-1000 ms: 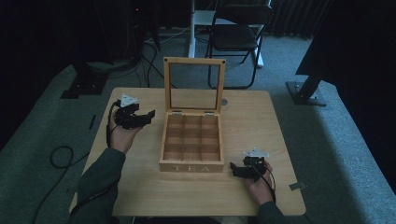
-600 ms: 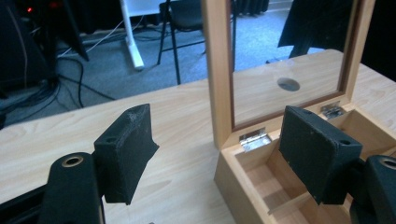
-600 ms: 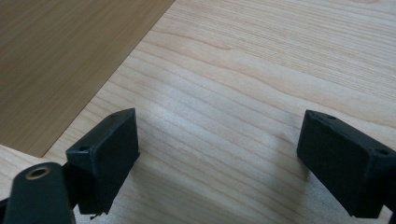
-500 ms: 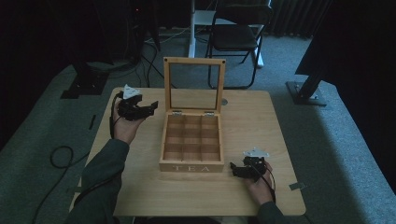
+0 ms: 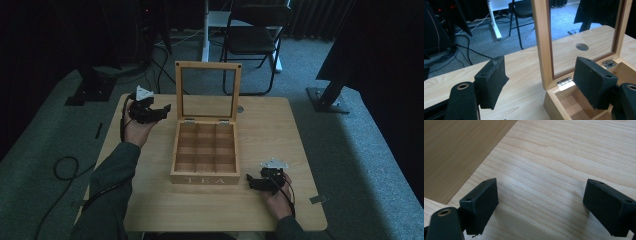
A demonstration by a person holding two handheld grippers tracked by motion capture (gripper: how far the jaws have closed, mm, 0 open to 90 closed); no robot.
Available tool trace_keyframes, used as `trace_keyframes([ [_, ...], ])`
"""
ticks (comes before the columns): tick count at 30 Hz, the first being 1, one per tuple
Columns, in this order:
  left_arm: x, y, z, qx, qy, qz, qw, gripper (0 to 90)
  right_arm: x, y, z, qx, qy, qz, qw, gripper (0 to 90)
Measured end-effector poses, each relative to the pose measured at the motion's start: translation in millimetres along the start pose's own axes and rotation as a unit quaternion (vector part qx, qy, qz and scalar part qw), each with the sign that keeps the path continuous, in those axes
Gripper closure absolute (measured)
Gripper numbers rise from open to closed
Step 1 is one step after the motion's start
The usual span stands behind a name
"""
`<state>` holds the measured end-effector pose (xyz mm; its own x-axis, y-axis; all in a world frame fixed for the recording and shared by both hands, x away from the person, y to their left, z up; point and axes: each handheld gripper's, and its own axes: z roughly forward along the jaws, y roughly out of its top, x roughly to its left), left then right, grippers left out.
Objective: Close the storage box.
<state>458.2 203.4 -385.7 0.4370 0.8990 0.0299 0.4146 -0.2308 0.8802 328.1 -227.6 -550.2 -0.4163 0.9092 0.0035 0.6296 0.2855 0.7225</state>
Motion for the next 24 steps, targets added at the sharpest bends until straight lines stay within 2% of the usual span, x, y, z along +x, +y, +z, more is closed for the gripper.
trace_keyframes([
  [5,3.3,4.6,7.6,0.008,0.006,0.016,0.9998,26.2,0.0,0.0,0.0,0.0,0.0,0.0,1.0,12.3],
  [13,5.8,8.8,18.6,0.021,0.009,0.025,0.9994,26.3,0.0,0.0,0.0,0.0,0.0,0.0,1.0,12.3],
  [24,7.3,10.8,30.4,0.026,0.009,0.01,0.9996,26.4,0.0,0.0,0.0,0.0,0.0,0.0,1.0,12.3],
])
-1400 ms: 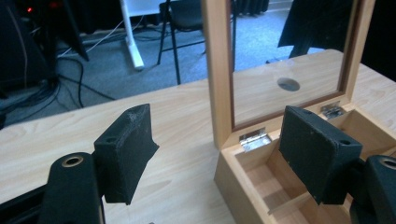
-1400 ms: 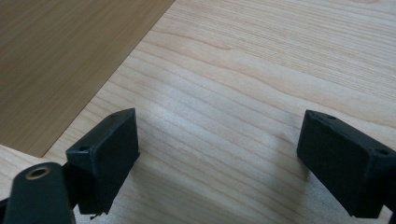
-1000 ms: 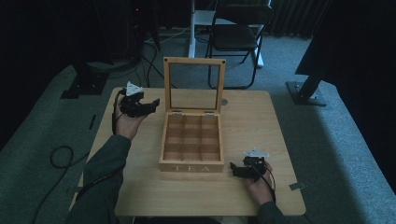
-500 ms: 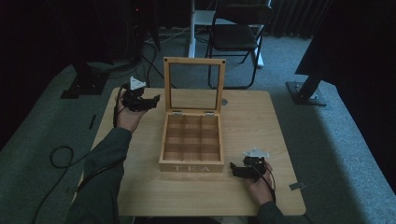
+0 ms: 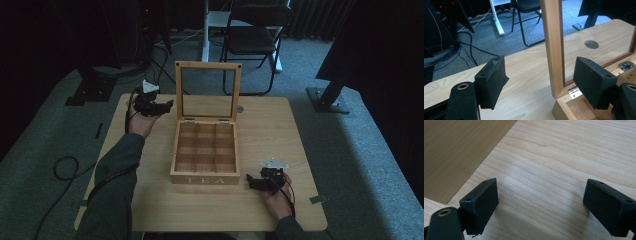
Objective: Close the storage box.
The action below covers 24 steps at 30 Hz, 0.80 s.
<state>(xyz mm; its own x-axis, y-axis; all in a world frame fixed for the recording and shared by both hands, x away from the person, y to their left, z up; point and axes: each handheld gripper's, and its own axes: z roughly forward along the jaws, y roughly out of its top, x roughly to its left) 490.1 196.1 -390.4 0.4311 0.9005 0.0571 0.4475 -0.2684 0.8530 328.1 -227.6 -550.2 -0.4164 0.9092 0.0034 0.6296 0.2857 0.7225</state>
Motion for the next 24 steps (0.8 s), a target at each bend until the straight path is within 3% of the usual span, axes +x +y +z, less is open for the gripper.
trace_keyframes([
  [15,-3.7,10.1,17.2,0.009,-0.002,-0.002,1.0,28.1,0.0,0.0,0.0,0.0,0.0,0.0,1.0,12.3],
  [24,-11.0,18.9,27.6,0.001,-0.019,-0.003,0.9998,28.1,0.0,0.0,0.0,0.0,0.0,0.0,1.0,12.3],
])
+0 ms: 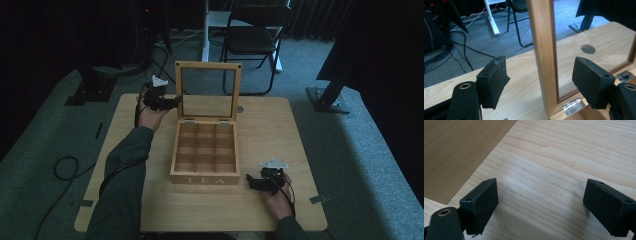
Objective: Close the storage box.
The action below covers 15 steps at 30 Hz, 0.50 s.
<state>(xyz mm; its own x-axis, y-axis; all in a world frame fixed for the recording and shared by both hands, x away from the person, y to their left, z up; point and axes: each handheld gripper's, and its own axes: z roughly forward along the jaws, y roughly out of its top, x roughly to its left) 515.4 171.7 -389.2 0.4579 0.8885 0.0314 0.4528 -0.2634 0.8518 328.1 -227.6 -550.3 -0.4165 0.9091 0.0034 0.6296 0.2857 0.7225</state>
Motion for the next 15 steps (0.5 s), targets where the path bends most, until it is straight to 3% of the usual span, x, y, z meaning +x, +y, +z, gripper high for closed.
trace_keyframes([
  [12,-2.6,9.3,16.7,0.001,-0.023,-0.003,0.9997,28.0,0.1,0.0,-0.1,0.0,0.0,0.001,1.0,12.3],
  [15,-3.1,10.5,20.4,-0.007,-0.043,-0.022,0.9988,28.1,0.5,-0.3,-0.2,0.0,0.001,-0.001,1.0,12.3],
])
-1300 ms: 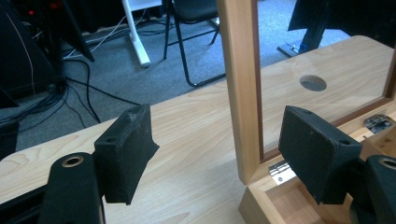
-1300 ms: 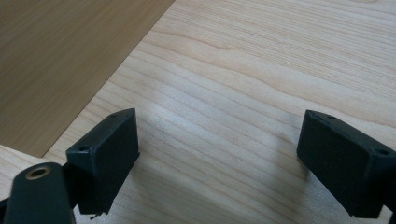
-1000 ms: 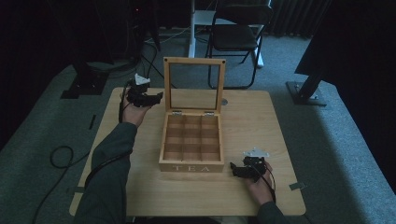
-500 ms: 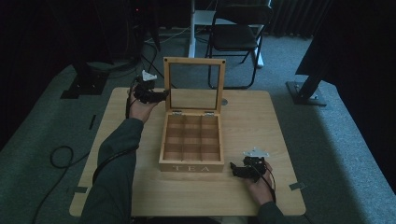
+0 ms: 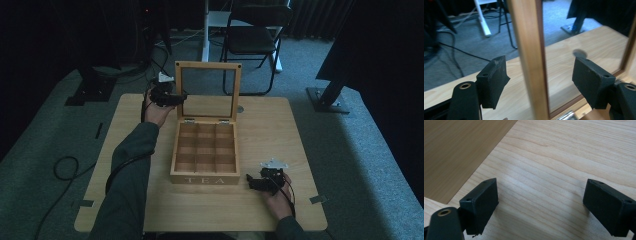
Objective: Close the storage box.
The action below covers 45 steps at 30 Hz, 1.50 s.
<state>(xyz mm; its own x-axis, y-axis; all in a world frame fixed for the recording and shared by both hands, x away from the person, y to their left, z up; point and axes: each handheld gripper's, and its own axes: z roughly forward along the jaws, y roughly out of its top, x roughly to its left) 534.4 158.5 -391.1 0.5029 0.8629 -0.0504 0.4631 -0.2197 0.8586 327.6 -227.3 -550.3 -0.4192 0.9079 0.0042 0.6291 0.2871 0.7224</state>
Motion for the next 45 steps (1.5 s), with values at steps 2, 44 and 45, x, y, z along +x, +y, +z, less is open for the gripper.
trace_keyframes([
  [2,-2.2,0.9,3.5,-0.003,-0.005,-0.004,1.0,28.3,0.4,-0.1,-0.1,0.0,0.002,-0.001,1.0,12.3],
  [44,-13.2,-1.9,-23.1,-0.031,-0.03,-0.045,0.9981,42.7,1.4,-0.1,-0.2,0.0,0.005,-0.005,1.0,12.2],
  [45,-13.1,-2.7,-24.4,-0.031,-0.032,-0.046,0.9979,43.9,1.5,-0.1,-0.2,0.0,0.005,-0.005,1.0,12.3],
])
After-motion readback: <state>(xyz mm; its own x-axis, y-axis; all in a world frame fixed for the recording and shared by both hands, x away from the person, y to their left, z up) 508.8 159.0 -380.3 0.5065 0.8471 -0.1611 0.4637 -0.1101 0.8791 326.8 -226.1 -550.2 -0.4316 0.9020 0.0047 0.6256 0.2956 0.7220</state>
